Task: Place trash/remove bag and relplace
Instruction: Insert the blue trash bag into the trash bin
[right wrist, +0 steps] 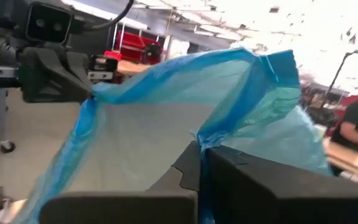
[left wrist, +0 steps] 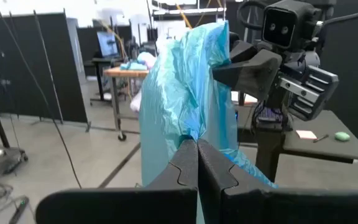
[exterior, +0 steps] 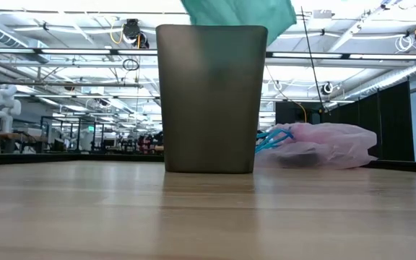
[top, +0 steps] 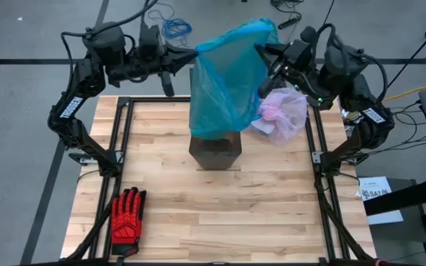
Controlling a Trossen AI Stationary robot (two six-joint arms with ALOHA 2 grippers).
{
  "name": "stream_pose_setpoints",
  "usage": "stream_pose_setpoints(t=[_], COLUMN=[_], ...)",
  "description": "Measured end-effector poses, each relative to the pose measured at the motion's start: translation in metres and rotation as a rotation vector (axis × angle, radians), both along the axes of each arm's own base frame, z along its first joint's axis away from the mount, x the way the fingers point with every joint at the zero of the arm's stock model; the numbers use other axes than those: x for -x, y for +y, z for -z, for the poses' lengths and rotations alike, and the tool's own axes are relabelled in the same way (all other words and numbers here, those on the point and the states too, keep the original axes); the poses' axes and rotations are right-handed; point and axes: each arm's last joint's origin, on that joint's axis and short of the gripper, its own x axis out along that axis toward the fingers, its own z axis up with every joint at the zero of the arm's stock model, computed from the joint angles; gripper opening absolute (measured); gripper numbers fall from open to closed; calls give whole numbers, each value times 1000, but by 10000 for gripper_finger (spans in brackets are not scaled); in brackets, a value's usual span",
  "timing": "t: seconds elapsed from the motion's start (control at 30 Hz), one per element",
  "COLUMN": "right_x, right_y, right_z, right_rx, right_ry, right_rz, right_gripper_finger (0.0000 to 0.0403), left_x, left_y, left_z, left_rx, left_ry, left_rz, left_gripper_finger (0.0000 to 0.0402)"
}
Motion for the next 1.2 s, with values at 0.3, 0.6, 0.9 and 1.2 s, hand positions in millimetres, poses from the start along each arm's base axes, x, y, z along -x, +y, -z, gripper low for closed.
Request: stream_pose_setpoints(t=[0.3,0.6,0.9,1.2], right_x=[-30,-51,-52,-69], right_y=[12,31,34,37], right_z=[24,37,41,67], right_rx=[-156,-345,-546,-697], right_ry=[53,18,-33,83], right_rz=[-126,-280,-386,-400], right_gripper_finger=[0,0,0,0], left_x=[1,7,2,4], left_y=[-10,-26,-41,-53], left_z=[4,6,14,25], left_rx=[50,134,190,237], left_ry=[43,73,123,147], left_rz=[-6,29,30,-19], left_gripper_finger=[0,0,0,0])
